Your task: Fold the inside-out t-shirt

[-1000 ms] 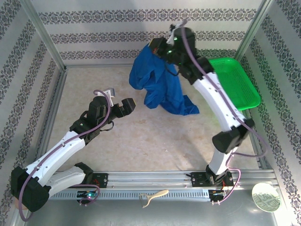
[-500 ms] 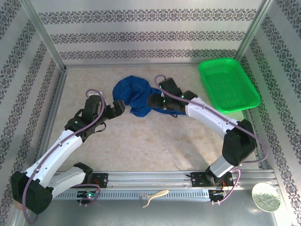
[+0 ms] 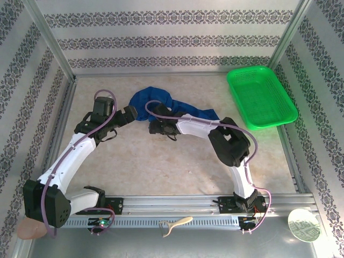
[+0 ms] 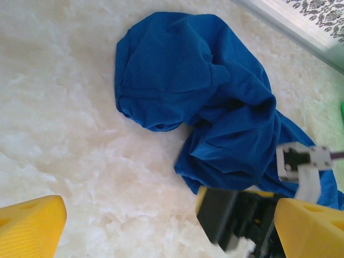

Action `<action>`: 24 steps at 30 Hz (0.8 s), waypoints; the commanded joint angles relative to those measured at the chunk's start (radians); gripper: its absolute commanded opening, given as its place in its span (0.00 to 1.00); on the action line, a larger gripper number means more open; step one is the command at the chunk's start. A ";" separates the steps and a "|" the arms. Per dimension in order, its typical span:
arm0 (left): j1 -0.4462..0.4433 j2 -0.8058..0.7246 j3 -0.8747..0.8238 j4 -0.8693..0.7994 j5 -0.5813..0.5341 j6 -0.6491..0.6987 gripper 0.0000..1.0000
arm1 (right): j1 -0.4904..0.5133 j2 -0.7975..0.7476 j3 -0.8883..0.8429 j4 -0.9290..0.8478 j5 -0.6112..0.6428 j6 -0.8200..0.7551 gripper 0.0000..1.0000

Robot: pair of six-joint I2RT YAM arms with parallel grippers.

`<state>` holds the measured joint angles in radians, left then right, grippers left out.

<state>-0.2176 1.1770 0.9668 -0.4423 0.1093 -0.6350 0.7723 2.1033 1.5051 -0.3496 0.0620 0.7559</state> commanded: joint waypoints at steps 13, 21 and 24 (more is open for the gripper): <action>0.033 -0.027 -0.064 0.083 -0.040 0.097 0.99 | -0.127 -0.242 0.305 -0.129 -0.215 -0.142 0.00; 0.038 0.141 -0.040 0.285 0.098 0.093 0.99 | -0.222 -0.428 0.391 -0.179 -0.372 -0.117 0.00; 0.037 0.196 -0.050 0.362 0.141 0.106 0.99 | -0.251 -0.446 0.418 -0.194 -0.397 -0.105 0.00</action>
<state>-0.1886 1.3468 0.9070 -0.2062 0.1844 -0.5632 0.5426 1.6382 1.9095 -0.4927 -0.2649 0.6422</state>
